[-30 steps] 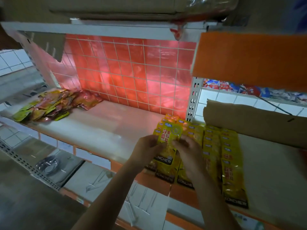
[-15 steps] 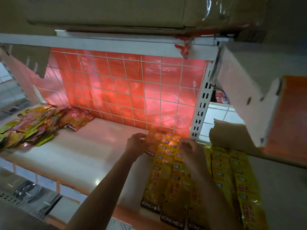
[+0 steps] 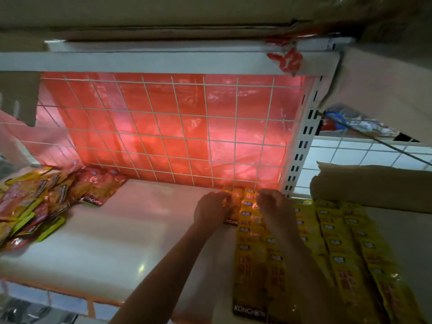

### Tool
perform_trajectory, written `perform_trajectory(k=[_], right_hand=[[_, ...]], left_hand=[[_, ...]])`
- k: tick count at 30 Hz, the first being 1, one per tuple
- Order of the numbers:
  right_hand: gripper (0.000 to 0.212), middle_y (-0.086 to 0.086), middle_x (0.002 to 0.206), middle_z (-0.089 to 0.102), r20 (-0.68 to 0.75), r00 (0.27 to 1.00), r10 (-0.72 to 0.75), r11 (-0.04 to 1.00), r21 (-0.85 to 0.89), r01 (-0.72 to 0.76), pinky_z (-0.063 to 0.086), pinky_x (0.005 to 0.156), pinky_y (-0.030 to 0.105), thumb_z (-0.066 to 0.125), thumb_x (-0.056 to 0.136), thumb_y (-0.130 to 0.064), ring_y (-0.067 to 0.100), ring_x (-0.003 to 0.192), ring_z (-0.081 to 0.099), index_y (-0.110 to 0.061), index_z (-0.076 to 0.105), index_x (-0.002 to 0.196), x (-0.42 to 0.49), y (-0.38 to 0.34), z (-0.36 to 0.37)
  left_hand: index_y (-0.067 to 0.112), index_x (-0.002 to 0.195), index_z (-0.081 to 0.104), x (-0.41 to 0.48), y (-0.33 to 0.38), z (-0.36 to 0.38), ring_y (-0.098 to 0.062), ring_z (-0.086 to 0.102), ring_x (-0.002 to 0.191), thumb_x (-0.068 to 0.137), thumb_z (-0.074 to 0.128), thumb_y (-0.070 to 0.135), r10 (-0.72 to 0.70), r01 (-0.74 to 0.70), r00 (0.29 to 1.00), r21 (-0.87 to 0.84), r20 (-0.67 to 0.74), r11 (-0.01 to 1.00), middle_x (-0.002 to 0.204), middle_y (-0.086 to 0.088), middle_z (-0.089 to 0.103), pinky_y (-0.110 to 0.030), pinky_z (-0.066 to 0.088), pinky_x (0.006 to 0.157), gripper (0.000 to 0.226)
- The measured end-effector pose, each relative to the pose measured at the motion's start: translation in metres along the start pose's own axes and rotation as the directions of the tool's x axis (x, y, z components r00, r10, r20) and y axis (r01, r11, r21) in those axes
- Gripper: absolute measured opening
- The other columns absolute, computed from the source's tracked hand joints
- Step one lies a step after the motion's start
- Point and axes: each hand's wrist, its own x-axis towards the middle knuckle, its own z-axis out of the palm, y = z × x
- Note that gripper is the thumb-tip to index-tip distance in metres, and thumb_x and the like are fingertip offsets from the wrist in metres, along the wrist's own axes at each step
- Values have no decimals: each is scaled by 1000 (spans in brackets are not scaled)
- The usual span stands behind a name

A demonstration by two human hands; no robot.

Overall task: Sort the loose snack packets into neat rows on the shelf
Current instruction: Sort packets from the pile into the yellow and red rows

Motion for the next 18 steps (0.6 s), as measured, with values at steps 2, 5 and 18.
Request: perform_trajectory(k=[2, 5, 18], right_hand=[[21, -3, 96, 66, -25, 1000, 15, 1000, -15, -15, 46, 76, 26, 60, 89, -16, 12, 89, 60, -18, 67, 109, -3, -1, 4], [20, -5, 95, 65, -49, 999, 3, 999, -42, -6, 45, 76, 23, 60, 89, -16, 10, 91, 60, -18, 68, 108, -4, -4, 10], [23, 4, 112, 69, 118, 981, -154, 965, -195, 175, 40, 87, 19, 60, 89, -9, 17, 105, 63, -10, 68, 111, -20, -42, 118]], left_hand=[[34, 121, 63, 2, -3, 0, -23, 60, 104, 92, 56, 42, 34, -35, 999, 35, 22, 999, 116, -7, 60, -30, 45, 86, 32], [33, 121, 63, 4, -7, -1, -26, 59, 105, 91, 57, 40, 67, -69, 997, 40, 48, 997, 116, -8, 54, -30, 45, 86, 31], [25, 132, 51, -13, -87, -61, -20, 46, 124, 93, 55, 38, 90, -65, 984, 166, -151, 984, 137, -1, 51, -32, 39, 103, 42]])
